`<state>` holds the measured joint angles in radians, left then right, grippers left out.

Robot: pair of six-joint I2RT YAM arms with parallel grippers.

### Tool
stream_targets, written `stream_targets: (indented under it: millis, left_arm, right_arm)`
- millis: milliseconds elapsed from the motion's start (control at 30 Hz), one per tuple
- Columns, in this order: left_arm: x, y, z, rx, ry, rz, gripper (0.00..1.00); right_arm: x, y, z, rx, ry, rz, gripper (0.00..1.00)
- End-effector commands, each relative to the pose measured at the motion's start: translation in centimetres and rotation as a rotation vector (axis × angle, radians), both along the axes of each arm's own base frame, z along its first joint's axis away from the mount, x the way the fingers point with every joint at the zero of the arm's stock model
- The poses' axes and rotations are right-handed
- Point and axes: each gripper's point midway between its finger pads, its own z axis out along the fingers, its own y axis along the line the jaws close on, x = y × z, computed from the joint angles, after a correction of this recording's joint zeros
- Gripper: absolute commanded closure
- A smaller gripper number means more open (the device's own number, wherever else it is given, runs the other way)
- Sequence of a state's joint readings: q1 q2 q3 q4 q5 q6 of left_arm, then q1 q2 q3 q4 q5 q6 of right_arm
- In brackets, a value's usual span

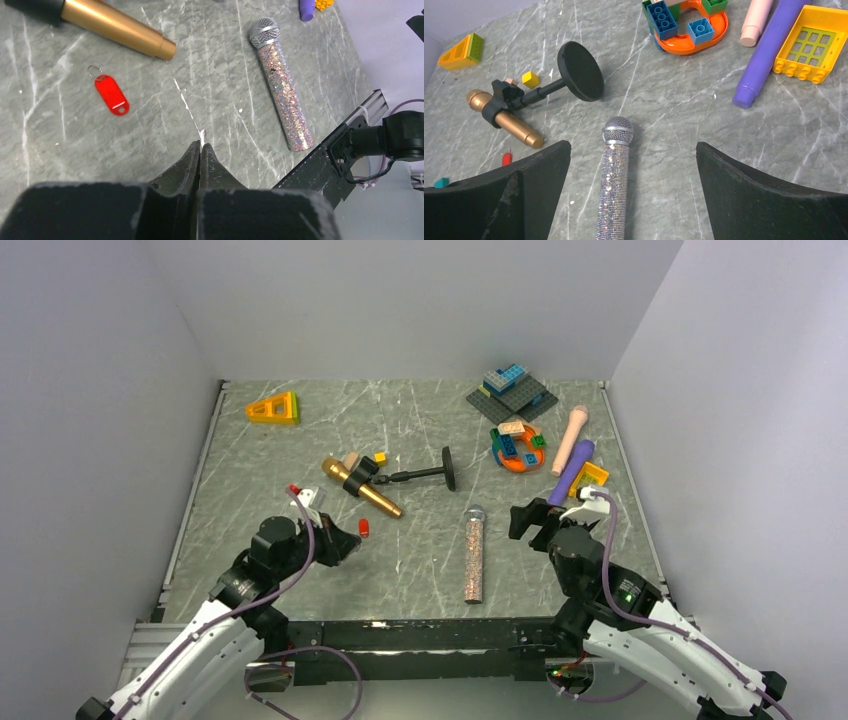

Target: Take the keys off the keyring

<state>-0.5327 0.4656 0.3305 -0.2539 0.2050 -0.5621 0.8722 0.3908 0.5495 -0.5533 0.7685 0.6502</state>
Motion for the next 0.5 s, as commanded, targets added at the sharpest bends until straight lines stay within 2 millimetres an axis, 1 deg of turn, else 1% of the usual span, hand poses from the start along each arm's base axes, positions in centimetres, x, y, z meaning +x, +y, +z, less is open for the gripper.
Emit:
stream_targets:
  millis: [0, 200, 267, 300, 333, 367, 467]
  left_arm:
    - [1.3, -1.7, 3.2, -0.067, -0.107, -0.028, 0.92]
    - [1.7, -3.2, 3.9, -0.042, -0.116, -0.06, 0.69]
    - [1.8, -3.6, 4.2, -0.035, -0.118, -0.069, 0.6]
    - [1.8, -3.8, 4.5, -0.035, -0.121, -0.073, 0.58]
    - [1.8, -3.9, 4.6, -0.033, -0.122, -0.076, 0.55]
    - [1.7, -4.0, 4.9, -0.032, -0.126, -0.08, 0.5]
    - [1.5, -3.9, 6.0, -0.031, -0.143, -0.081, 0.41]
  right_arm:
    - [-0.1, -0.4, 0.0, -0.001, -0.014, -0.008, 0.0]
    - [0.0, -0.3, -0.1, -0.005, -0.007, -0.006, 0.0]
    - [-0.1, -0.3, -0.1, -0.006, -0.005, -0.004, 0.0]
    - [-0.1, -0.3, -0.1, -0.007, -0.004, -0.005, 0.0]
    - [-0.1, -0.3, -0.1, -0.008, -0.004, -0.004, 0.0]
    - [-0.1, -0.3, 0.0, -0.005, -0.007, -0.003, 0.0]
    - [-0.2, -0.3, 0.0, 0.0, -0.011, 0.001, 0.0]
